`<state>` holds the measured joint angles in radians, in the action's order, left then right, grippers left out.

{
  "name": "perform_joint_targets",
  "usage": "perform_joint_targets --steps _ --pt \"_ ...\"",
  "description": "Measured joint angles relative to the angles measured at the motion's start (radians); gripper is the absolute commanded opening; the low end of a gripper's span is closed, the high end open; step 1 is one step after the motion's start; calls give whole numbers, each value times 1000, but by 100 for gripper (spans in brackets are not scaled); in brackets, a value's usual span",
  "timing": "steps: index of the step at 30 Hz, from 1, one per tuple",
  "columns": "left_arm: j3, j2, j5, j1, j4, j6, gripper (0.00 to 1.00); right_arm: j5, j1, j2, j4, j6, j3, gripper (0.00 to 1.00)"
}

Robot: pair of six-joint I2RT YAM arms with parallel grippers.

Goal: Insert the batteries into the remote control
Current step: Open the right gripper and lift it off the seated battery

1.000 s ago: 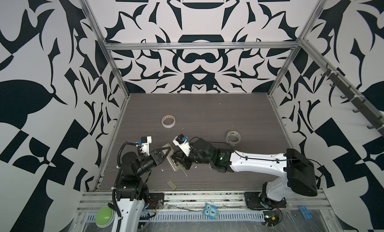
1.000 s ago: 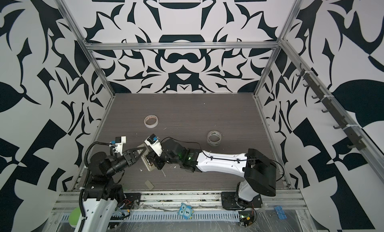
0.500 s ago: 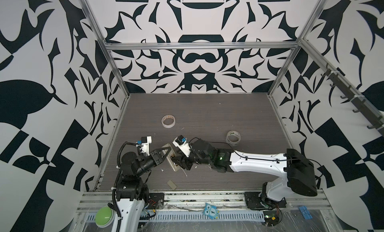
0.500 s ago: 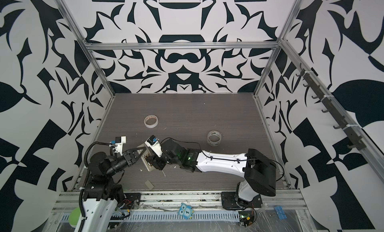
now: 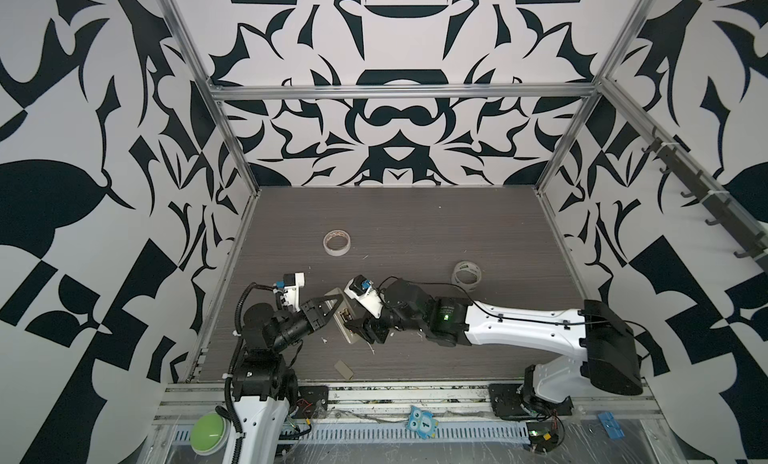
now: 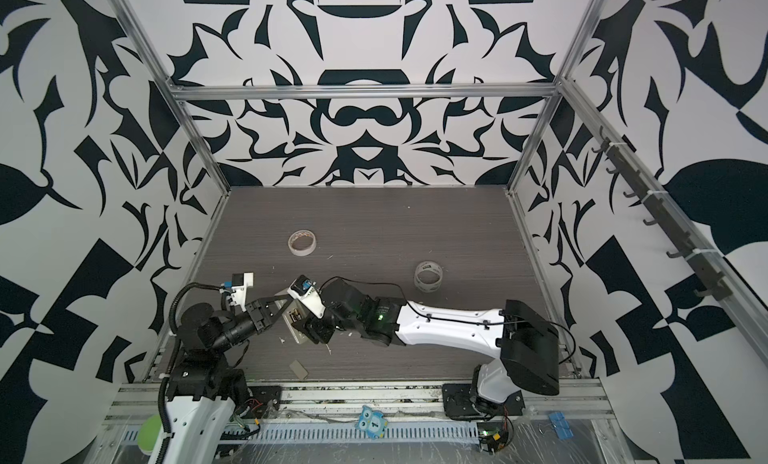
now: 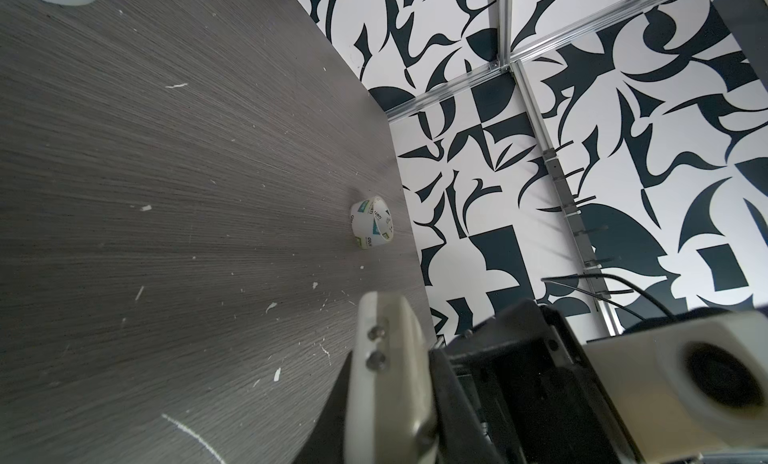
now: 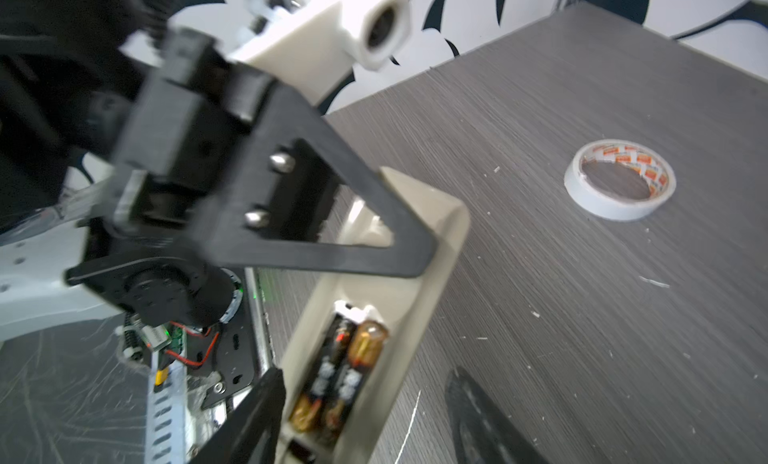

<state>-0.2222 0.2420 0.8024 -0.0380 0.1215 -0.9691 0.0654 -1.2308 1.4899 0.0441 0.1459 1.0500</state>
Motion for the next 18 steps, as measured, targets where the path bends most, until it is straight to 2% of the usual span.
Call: perform_joint_targets --steps 11,18 --pt "0 10 9 0 -6 -3 0 -25 -16 -109 -133 -133 63 64" --pt "0 10 18 -19 -13 -4 0 -53 -16 -109 -332 -321 207 64"
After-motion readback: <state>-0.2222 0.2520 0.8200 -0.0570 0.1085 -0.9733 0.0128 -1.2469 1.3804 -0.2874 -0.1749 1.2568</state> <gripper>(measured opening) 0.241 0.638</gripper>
